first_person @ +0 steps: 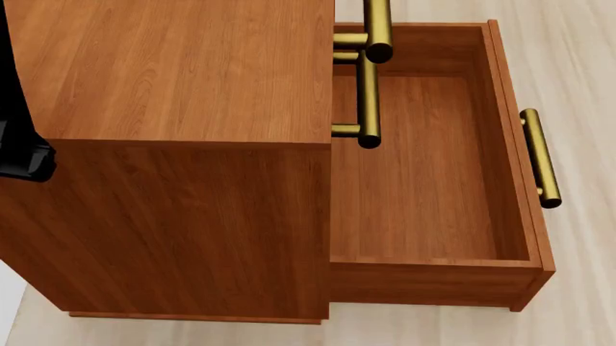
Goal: Put the bowl in the bottom drawer of the cabinet.
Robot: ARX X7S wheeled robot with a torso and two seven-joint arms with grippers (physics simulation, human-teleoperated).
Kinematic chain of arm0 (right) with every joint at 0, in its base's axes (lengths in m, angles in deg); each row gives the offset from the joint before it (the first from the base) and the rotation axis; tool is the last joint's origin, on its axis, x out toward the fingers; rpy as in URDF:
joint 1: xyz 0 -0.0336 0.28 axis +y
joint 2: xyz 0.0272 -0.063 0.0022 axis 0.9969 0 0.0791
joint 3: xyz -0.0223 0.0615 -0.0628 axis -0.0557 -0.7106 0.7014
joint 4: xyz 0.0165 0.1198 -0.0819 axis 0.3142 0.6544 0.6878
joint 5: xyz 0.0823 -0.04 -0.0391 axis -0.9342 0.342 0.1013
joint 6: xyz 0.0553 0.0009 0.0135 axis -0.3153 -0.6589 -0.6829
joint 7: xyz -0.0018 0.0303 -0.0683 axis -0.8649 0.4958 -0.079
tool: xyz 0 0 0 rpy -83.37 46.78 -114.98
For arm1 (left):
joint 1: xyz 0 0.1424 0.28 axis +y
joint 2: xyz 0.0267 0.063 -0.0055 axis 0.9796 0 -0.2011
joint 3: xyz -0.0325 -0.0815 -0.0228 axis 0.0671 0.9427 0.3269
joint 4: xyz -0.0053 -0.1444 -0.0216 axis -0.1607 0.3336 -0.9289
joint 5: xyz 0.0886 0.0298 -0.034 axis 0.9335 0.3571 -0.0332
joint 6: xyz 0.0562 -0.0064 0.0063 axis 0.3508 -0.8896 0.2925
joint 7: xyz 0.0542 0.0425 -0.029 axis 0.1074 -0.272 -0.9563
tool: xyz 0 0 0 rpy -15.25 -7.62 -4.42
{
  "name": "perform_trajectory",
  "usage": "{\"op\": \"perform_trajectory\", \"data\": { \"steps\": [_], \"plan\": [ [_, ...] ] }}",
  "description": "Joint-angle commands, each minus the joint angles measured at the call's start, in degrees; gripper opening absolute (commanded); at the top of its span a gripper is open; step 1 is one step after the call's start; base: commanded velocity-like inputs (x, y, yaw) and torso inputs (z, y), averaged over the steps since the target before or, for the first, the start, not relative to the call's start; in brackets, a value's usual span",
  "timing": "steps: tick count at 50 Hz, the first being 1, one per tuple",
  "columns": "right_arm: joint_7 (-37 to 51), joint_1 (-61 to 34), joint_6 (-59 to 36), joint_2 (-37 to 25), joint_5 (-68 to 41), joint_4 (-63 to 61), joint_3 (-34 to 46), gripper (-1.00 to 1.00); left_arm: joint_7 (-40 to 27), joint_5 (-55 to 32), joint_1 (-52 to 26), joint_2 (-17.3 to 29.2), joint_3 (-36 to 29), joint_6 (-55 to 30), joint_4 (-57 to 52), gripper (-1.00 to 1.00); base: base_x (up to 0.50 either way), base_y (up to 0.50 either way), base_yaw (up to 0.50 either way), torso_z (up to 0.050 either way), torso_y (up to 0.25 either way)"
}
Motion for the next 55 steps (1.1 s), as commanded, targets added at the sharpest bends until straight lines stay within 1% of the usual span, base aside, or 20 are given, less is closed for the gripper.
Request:
{"op": "perform_trajectory", "data": {
  "steps": [1,16,28,38,41,49,55],
  "plan": [
    [1.09,-0.68,-2.2,-1.13,-2.49,-5.37,-2.16,-1.0,4.33,0.57,-0.58,-1.14,0.81,-0.85,2.83,1.0,0.0,-0.01,-0.01,0.0,0.0],
    [2.64,-2.36,-4.38,-2.72,-5.92,-9.35,-3.59,-1.0,4.02,-0.17,-0.95,-1.17,0.99,-0.86,2.43,1.0,0.01,0.0,-0.01,0.0,-0.006],
    [5.03,-5.53,-6.51,-4.66,-10.29,-12.2,-4.52,-1.0,3.39,-1.03,-1.15,-0.97,1.35,-1.18,1.71,1.0,0.01,0.0,-0.01,0.0,-0.004],
    [8.43,-10.98,-7.8,-7.77,-15.03,-14.01,-2.07,-1.0,3.26,-1.12,-0.76,-0.78,1.5,-0.77,1.55,1.0,0.01,0.0,-0.01,0.0,-0.004],
    [9.7,-12.63,-8.14,-8.71,-16.54,-14.37,-1.17,-1.0,3.18,-1.38,-0.66,-0.54,1.82,-0.71,1.43,1.0,0.01,0.0,-0.01,0.0,-0.004],
    [18.44,-16.7,-10.75,-9.84,-24.69,-17.4,-0.37,-1.0,3.11,-1.6,-0.71,-0.38,1.86,-0.62,1.42,1.0,0.0,0.0,0.0,0.0,-0.003],
    [22.48,-20.55,-10.29,-11.61,-29.05,-17.78,3.05,-1.0,3.18,-1.52,-0.79,-0.31,1.78,-0.49,1.66,1.0,0.0,0.0,-0.01,0.0,-0.003]
  ]
}}
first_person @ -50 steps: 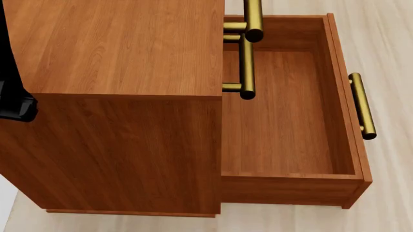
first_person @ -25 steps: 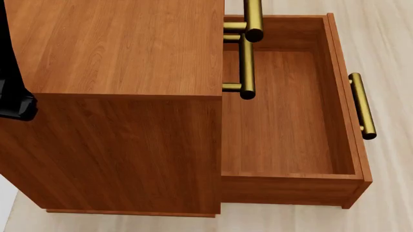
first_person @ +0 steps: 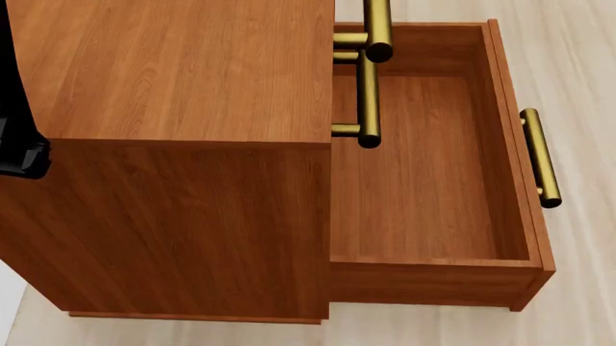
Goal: Put the bowl in the bottom drawer of the cabinet.
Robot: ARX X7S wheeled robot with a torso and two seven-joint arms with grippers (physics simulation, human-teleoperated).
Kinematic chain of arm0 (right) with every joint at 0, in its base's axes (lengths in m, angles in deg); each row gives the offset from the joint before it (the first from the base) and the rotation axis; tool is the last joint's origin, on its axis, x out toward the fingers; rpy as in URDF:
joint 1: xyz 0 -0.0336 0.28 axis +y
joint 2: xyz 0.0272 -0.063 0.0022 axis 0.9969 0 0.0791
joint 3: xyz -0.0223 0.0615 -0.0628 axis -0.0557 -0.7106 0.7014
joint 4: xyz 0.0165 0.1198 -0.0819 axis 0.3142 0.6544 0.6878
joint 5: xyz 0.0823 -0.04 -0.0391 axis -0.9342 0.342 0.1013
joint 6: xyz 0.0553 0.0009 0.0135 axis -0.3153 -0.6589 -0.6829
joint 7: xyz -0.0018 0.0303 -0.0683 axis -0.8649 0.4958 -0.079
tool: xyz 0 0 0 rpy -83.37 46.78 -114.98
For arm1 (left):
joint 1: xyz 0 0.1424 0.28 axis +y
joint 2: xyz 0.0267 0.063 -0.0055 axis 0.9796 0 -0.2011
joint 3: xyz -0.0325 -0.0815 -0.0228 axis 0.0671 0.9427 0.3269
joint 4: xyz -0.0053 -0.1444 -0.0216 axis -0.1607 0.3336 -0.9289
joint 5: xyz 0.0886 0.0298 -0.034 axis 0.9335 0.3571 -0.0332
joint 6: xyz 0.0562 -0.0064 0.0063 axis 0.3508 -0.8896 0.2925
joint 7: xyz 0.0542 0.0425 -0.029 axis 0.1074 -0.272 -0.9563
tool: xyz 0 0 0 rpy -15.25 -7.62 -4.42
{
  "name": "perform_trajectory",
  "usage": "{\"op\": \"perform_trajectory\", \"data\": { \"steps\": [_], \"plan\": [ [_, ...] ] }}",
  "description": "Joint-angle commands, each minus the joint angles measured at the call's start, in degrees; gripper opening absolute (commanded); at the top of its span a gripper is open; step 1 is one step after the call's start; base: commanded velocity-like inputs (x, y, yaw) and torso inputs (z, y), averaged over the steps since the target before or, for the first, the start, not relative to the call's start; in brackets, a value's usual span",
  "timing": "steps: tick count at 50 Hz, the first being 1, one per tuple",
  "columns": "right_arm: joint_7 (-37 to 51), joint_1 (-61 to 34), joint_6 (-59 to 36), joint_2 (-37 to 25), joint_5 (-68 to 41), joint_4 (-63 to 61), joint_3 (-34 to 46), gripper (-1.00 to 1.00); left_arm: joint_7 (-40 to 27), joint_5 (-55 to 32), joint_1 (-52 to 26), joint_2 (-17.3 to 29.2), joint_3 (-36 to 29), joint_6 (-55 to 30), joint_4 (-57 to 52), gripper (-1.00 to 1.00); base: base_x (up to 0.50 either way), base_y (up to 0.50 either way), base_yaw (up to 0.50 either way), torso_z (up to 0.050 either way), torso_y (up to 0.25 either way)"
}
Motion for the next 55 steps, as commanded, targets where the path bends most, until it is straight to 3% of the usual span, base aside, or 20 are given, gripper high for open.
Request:
{"op": "perform_trajectory", "data": {
  "steps": [1,25,33,55],
  "plan": [
    [7.77,-7.11,-0.52,-3.23,-7.83,-2.05,4.37,-1.0,3.33,0.76,-0.53,-0.73,0.62,-0.26,1.31,1.0,0.01,0.0,0.0,0.0,0.0],
    [8.32,-23.26,6.22,-9.78,-11.9,0.14,22.35,-1.0,3.19,0.41,-0.83,-0.55,0.58,0.03,1.4,1.0,0.0,0.0,-0.01,0.0,-0.003],
    [8.18,-25.98,7.27,-9.53,-12.18,0.3,25.24,-1.0,3.18,0.36,-1.15,-0.59,0.35,0.01,1.51,1.0,0.0,0.0,-0.01,0.0,-0.003],
    [10.75,-47.25,7.21,-6.08,-13.21,3.03,42.21,-1.0,2.82,-0.16,-1.29,-0.36,0.4,0.13,1.32,1.0,0.01,0.0,-0.01,0.0,-0.003]
  ]
}}
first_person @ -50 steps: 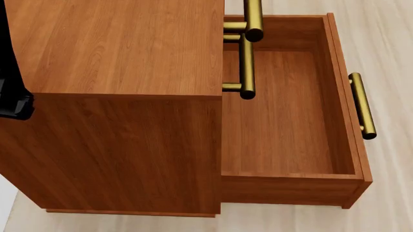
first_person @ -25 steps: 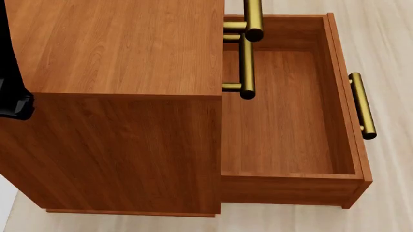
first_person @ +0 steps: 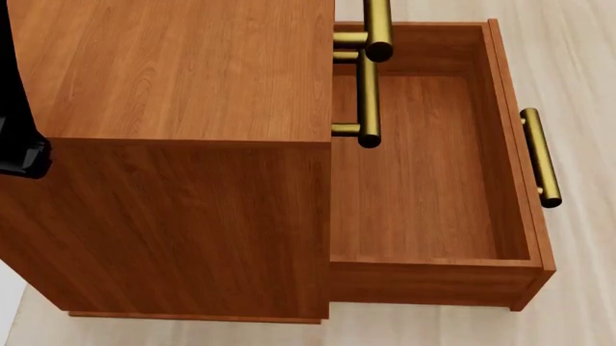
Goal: Put the bowl in the bottom drawer of the cabinet.
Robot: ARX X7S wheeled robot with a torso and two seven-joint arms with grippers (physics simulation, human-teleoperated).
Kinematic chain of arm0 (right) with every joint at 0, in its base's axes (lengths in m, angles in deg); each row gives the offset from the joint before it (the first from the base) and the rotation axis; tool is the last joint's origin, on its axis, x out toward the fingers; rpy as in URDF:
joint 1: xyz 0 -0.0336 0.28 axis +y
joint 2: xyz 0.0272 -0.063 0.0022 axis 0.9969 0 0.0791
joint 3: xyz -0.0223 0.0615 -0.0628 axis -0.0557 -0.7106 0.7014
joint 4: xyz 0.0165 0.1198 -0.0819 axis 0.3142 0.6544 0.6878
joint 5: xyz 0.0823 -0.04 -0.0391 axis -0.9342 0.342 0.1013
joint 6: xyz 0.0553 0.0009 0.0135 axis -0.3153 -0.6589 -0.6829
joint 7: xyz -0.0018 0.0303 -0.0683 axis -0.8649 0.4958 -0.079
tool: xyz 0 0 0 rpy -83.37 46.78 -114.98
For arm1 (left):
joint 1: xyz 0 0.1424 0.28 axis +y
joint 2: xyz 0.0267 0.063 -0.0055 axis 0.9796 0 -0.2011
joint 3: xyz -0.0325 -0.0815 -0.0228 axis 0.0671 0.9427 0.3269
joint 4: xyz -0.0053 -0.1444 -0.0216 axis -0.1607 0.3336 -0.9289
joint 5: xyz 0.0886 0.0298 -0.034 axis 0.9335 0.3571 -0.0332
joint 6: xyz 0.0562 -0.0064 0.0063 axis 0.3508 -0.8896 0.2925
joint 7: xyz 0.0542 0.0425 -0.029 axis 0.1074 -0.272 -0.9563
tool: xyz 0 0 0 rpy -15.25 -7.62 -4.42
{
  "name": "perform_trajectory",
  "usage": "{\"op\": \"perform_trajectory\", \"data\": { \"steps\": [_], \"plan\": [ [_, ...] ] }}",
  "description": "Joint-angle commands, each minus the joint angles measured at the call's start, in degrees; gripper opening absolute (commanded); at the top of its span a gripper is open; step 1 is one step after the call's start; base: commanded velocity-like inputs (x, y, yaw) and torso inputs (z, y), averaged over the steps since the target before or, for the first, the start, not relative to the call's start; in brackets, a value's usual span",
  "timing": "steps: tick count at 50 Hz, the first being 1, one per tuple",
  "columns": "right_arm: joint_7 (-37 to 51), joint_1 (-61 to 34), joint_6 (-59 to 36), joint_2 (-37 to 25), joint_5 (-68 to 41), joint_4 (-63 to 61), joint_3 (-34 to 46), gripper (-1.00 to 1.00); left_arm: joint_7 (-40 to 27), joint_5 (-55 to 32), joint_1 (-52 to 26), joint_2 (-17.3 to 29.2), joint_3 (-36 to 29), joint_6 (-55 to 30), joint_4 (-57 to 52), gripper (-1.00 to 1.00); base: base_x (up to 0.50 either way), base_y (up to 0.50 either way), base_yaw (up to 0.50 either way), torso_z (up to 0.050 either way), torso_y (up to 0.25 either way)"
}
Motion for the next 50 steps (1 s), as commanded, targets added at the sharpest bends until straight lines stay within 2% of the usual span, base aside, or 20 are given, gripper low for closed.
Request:
{"op": "perform_trajectory", "data": {
  "steps": [1,18,50],
  "plan": [
    [1.15,-11.78,-0.64,2.1,0.39,1.27,8.13,-1.0,3.3,0.78,-0.77,-0.9,1.11,-0.51,0.9,1.0,0.0,0.0,0.0,0.0,-0.01],
    [0.8,-18.1,-1.67,5.54,1.62,2.47,12.79,-1.0,3.33,0.8,-0.51,-0.48,1.02,-0.04,0.91,1.0,0.01,0.0,-0.01,0.0,-0.002],
    [-1.58,-23.45,-2.92,13.61,4.01,4.33,20.05,-1.0,3.13,0.9,0.33,0.05,0.72,0.92,0.74,1.0,0.0,0.0,-0.01,0.0,-0.002]
  ]
}}
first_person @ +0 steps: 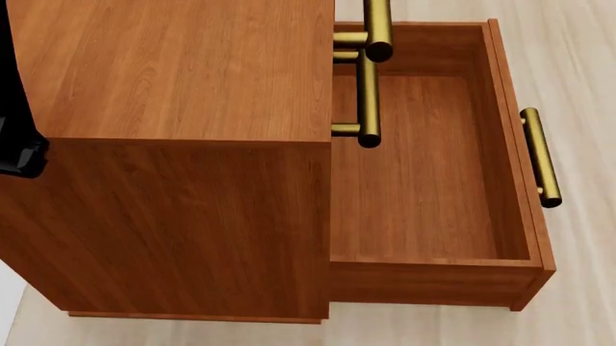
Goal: Put the bowl in the bottom drawer of the cabinet.
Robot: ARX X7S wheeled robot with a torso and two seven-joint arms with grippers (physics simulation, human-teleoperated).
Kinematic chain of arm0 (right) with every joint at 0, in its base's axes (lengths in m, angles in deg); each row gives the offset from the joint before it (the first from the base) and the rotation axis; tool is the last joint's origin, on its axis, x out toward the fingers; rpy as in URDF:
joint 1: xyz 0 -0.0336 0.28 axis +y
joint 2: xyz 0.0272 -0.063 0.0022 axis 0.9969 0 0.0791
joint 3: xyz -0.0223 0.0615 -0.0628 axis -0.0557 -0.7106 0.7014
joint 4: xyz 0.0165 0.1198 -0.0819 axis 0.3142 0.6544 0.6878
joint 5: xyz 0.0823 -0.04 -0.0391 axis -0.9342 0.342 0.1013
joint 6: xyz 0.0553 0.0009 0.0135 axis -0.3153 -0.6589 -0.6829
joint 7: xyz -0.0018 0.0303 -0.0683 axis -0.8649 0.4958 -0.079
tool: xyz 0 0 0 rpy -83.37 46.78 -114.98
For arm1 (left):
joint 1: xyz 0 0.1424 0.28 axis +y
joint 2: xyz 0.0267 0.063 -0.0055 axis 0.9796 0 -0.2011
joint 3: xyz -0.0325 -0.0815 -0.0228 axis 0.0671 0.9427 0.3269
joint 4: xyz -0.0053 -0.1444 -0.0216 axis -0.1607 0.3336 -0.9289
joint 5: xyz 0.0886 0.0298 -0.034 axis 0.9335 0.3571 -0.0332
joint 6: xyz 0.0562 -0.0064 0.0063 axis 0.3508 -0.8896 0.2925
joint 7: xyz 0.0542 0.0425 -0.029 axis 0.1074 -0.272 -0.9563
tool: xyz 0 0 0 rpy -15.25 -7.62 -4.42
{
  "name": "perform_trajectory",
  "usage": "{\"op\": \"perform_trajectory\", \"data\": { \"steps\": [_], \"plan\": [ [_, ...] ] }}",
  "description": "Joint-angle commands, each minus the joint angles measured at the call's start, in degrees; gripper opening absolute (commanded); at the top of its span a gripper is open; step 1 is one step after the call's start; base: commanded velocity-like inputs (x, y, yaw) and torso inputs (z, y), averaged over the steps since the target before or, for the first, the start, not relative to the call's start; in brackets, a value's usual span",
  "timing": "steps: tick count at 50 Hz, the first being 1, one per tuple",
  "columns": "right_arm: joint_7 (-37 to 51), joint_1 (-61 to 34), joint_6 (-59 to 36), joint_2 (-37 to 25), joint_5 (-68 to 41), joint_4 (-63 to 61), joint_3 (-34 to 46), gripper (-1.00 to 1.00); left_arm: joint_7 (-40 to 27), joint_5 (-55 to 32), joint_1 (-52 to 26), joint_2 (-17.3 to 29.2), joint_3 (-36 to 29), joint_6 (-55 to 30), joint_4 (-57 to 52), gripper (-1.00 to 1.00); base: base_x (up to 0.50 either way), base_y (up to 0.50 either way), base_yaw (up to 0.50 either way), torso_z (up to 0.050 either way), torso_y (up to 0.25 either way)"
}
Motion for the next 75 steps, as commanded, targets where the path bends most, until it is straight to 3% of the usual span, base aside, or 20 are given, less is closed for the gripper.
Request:
{"op": "perform_trajectory", "data": {
  "steps": [1,15,22,75],
  "plan": [
    [-1.09,-2.41,-0.58,2.24,1.37,0.37,2.1,-1.0,2.75,0.77,0.01,-0.55,0.48,0.26,0.66,1.0,0.02,0.0,0.0,0.0,0.0],
    [-3.98,-4.43,-0.72,5.0,4.07,1.81,5.07,-1.0,2.78,0.8,-0.15,-0.45,0.19,0.47,0.86,1.0,0.0,0.0,0.0,0.0,-0.002],
    [-10.99,-4.67,0.99,5.89,9.68,5.1,7.71,-1.0,3.02,1.18,-0.13,-0.53,-0.14,0.77,1.24,1.0,0.0,0.0,0.0,0.001,-0.002],
    [-17.24,-9.86,-3.65,15.08,11.96,6.74,17.75,-1.0,2.51,0.43,-0.78,-0.08,-0.42,0.82,1.44,1.0,0.0,0.0,0.0,0.0,-0.002]
  ]
}}
